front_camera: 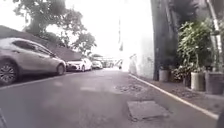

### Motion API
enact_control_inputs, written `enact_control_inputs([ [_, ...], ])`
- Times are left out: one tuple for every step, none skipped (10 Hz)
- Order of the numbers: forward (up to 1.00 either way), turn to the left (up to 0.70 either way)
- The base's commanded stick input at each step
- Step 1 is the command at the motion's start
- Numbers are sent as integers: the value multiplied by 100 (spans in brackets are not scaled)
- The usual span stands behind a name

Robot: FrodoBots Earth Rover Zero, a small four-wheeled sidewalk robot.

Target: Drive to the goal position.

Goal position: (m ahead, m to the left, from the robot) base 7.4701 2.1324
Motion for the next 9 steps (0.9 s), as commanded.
enact_control_inputs([
  [70,-1],
  [70,0],
  [70,0],
  [70,0],
  [70,0],
  [70,0],
  [70,0],
  [70,0],
  [70,0],
])
